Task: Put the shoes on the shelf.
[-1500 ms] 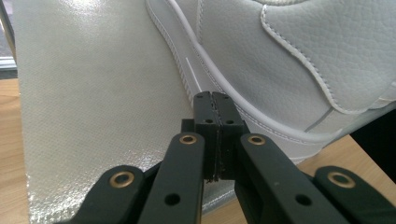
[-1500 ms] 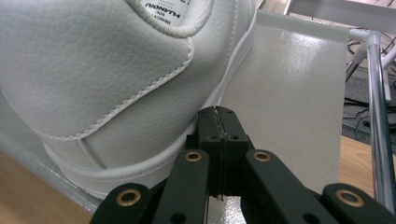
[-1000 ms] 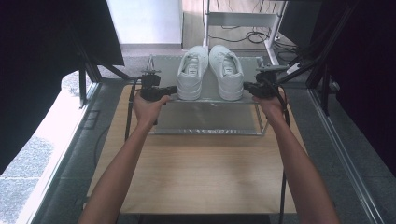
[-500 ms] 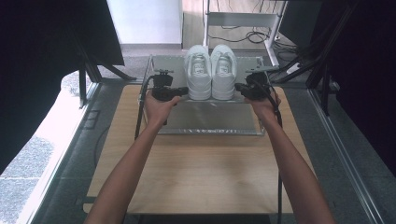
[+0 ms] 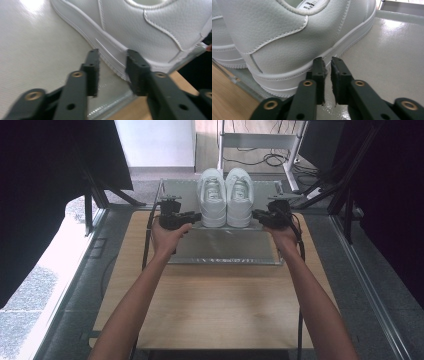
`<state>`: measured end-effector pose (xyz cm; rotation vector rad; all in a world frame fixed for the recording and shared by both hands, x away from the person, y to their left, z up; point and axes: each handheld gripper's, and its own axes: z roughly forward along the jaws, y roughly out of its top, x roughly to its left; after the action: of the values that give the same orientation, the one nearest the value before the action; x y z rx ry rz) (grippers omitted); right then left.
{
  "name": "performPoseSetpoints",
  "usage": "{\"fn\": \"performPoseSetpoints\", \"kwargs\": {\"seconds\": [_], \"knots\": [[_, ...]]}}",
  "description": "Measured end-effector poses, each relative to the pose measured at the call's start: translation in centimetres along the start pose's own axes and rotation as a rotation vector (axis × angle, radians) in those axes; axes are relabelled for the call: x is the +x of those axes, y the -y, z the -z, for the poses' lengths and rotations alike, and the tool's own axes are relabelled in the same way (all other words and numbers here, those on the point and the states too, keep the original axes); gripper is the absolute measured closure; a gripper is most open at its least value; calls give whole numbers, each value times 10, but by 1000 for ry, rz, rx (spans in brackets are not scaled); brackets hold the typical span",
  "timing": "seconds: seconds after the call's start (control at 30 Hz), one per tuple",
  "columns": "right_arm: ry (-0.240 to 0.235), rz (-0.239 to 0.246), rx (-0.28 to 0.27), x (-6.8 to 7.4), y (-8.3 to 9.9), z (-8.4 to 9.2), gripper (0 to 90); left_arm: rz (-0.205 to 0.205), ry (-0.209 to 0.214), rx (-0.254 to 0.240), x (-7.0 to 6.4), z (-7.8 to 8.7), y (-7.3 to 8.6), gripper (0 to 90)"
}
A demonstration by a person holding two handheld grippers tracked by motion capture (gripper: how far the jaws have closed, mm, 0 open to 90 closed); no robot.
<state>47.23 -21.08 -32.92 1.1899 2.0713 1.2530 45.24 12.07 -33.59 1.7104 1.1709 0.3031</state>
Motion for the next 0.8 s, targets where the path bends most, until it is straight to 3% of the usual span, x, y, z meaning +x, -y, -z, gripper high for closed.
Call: {"fn": "performPoseSetpoints", "kwargs": {"seconds": [0.13,0.17,0.33,0.43,0.57,0.8], "knots": [[3,-9,-30,-1,2,3,719,-10,-8,-27,0,4,1,536],[4,-18,-55,-1,3,7,661,-15,-9,-33,0,6,2,516],[-24,-53,-120,1,7,19,608,-35,-2,-41,2,18,10,463],[-48,-49,-172,4,14,33,577,-75,-32,-53,0,26,15,438],[-97,-38,-213,8,25,46,562,-91,-14,-68,-2,39,25,427],[-132,-25,-241,14,49,62,552,-104,38,-105,-6,59,50,421]]}}
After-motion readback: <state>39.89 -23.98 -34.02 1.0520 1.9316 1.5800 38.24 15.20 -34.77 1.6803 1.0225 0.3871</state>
